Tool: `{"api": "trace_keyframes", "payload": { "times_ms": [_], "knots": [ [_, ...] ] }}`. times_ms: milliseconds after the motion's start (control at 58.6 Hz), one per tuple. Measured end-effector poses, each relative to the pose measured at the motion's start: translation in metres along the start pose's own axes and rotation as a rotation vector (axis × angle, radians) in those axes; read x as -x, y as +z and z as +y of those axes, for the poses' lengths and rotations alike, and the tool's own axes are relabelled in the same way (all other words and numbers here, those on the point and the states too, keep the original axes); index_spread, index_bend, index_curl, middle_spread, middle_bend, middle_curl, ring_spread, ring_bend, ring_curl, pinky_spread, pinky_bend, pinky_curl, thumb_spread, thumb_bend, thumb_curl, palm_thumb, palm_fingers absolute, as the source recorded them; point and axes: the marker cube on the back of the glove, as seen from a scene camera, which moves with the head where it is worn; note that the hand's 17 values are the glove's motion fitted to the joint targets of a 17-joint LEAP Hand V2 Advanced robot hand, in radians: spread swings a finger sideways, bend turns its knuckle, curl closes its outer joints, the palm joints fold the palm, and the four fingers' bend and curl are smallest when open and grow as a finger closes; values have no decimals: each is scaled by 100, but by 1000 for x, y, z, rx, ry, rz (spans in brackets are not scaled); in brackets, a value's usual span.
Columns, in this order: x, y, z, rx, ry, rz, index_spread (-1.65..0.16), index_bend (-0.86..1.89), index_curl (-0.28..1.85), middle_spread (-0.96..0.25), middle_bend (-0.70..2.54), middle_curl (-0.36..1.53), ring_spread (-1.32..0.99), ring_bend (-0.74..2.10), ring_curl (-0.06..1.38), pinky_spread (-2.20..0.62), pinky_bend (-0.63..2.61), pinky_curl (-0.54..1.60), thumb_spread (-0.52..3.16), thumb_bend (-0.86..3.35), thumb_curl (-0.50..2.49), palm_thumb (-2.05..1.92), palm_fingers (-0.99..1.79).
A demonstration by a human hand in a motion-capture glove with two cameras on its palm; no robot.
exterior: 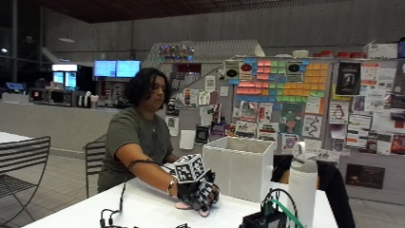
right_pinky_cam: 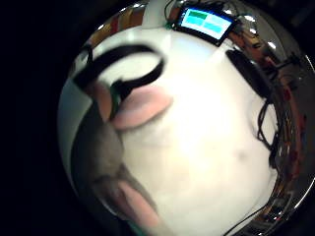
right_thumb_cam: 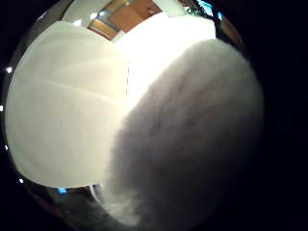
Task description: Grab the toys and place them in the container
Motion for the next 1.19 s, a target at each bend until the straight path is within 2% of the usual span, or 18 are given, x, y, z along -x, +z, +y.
{"api": "trace_keyframes", "payload": {
  "times_ms": [68, 154, 324, 495, 597, 649, 717, 853, 922, 990, 1041, 1144, 1195],
  "knots": [
    [-7, -11, -1, -84, -23, 16, -45, 19, 71, -32, 80, 80, -39, 112, 52, -34, 87, 32, 88, 16, 58, 55, 119],
    [-16, -37, -7, -112, -32, 31, -45, 20, 78, -33, 87, 84, -38, 119, 56, -37, 88, 35, 81, 14, 63, 57, 119],
    [-8, -137, -41, -210, -34, 22, -47, 17, 89, -34, 94, 88, -36, 127, 59, -39, 93, 38, 77, 10, 70, 54, 114],
    [26, -247, -77, -321, -54, 37, -49, 16, 98, -34, 97, 91, -35, 132, 60, -39, 95, 40, 79, 7, 75, 53, 110],
    [70, -290, -89, -376, -89, -13, -50, 16, 103, -35, 98, 92, -35, 134, 60, -39, 96, 41, 80, 6, 78, 54, 109],
    [102, -304, -89, -393, -158, -44, -50, 15, 105, -35, 98, 93, -35, 134, 59, -39, 97, 41, 80, 5, 80, 54, 108],
    [145, -313, -83, -405, -361, -68, -50, 14, 108, -35, 99, 93, -34, 135, 59, -39, 97, 41, 81, 4, 82, 54, 108],
    [214, -308, -88, -358, -353, -101, -51, 14, 113, -35, 100, 94, -34, 137, 59, -39, 97, 41, 83, 3, 85, 53, 108],
    [239, -297, -88, -335, -435, -134, -51, 14, 116, -35, 99, 94, -34, 137, 58, -39, 97, 41, 83, 2, 86, 53, 106],
    [266, -288, -88, -317, -390, -131, -51, 14, 117, -35, 99, 94, -34, 137, 58, -39, 97, 41, 85, 0, 88, 52, 106],
    [279, -280, -88, -299, -416, -94, -52, 13, 119, -35, 98, 94, -34, 137, 57, -39, 97, 41, 85, 0, 88, 51, 105],
    [304, -260, -89, -140, -367, -58, -51, 12, 120, -35, 96, 94, -34, 134, 56, -38, 95, 40, 87, -2, 89, 48, 99],
    [307, -252, -85, -28, -396, -64, -51, 10, 120, -36, 92, 93, -34, 133, 56, -36, 94, 40, 90, -3, 88, 45, 87]
  ]
}}
